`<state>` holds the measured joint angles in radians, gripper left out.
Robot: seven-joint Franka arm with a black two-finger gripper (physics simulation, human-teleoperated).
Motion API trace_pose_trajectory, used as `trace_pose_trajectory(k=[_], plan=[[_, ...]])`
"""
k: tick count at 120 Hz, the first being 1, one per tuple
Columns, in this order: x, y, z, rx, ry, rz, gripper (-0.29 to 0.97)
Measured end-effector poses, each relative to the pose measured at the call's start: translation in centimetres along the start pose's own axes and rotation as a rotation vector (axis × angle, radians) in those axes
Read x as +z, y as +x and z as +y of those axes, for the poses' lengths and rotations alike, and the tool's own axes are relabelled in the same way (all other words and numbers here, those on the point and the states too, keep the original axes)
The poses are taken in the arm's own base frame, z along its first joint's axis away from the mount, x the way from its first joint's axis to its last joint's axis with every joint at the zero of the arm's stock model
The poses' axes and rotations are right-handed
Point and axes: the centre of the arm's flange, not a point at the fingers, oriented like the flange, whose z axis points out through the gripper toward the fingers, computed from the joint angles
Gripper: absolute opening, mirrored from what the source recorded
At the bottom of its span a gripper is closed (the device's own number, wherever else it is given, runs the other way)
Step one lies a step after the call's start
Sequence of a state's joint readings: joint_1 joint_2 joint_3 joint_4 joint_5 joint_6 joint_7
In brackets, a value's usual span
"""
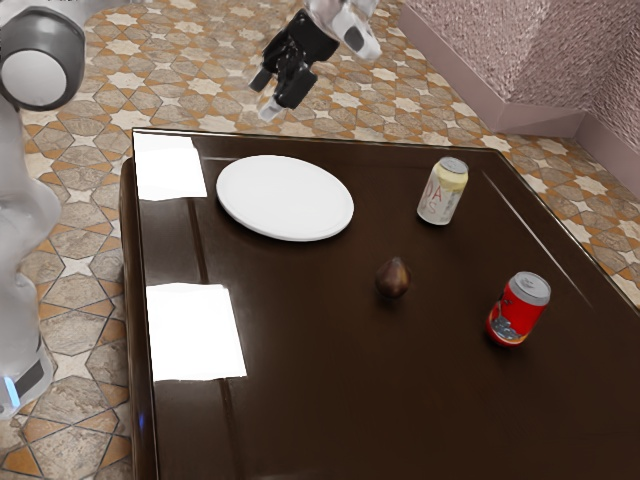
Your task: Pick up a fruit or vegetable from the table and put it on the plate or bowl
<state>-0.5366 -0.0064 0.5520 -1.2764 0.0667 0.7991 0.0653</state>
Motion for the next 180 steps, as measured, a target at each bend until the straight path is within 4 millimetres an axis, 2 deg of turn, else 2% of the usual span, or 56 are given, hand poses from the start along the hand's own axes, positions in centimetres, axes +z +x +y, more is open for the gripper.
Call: trace_pose_trajectory(k=[8,18,24,28,30,32,34,40,45,52,57,63,71,79,100,121,136,150,162,170,180], plan=[[-0.1,3.3,-0.9,0.007,0.018,0.147,0.67],[-1.4,5.1,-2.1,0.017,0.018,0.307,0.66],[-4.1,4.3,-3.2,0.003,0.029,0.422,0.66],[-9.9,-0.7,-3.9,-0.018,0.055,0.616,0.66],[-11.1,-1.8,-4.3,-0.029,0.064,0.661,0.66],[-11.3,-1.5,-4.9,-0.048,0.073,0.670,0.66],[-11.1,-0.5,-5.6,-0.071,0.084,0.663,0.66],[-8.8,4.8,-7.8,-0.125,0.103,0.587,0.66],[-7.1,8.3,-8.5,-0.132,0.099,0.543,0.66],[-5.0,12.3,-7.7,-0.110,0.094,0.492,0.66],[-3.3,14.6,-6.2,-0.071,0.086,0.454,0.66],[0.6,16.1,-5.5,-0.034,0.057,0.387,0.66],[4.4,16.6,-5.1,-0.005,0.027,0.348,0.66],[5.6,16.4,-4.1,0.025,0.021,0.378,0.66],[5.6,19.1,1.1,0.108,0.059,0.486,0.66],[4.9,19.8,5.2,0.151,0.073,0.551,0.66],[6.0,21.7,5.3,0.102,0.074,0.541,0.66],[5.8,22.4,7.0,0.092,0.066,0.555,0.66],[5.9,24.2,9.2,0.094,0.064,0.555,0.66],[6.4,24.3,9.8,0.087,0.047,0.526,0.66],[6.8,23.9,9.5,0.086,0.044,0.479,0.66]])
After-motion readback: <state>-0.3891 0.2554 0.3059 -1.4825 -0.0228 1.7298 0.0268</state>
